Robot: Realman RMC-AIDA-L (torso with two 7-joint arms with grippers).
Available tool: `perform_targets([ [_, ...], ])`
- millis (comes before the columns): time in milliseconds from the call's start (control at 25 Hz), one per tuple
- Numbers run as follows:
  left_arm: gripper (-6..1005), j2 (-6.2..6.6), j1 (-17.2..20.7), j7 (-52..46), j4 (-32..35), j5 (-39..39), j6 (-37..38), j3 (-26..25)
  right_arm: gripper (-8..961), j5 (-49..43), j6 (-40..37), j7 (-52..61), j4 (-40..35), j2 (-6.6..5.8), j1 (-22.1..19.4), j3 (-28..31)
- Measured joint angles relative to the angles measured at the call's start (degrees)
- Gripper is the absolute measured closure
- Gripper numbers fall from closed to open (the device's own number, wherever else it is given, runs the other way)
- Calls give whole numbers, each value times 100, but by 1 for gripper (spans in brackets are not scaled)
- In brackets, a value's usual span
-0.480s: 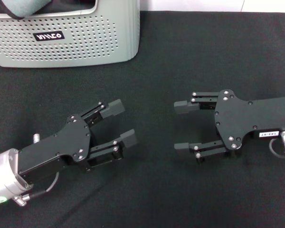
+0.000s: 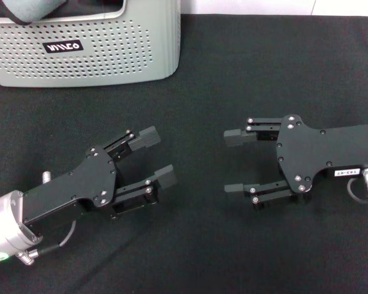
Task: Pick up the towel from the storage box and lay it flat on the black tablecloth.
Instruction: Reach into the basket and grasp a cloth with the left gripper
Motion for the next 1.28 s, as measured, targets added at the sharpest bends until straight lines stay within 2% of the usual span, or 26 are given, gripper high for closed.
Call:
perform_targets([
  [720, 169, 0, -46, -29, -247, -154, -224, 1, 153, 68, -126, -3, 30, 0, 0, 9],
  [1280, 189, 1, -304, -68, -405, -1284, -1074, 0, 153, 223, -480, -267, 46, -5, -53, 70],
])
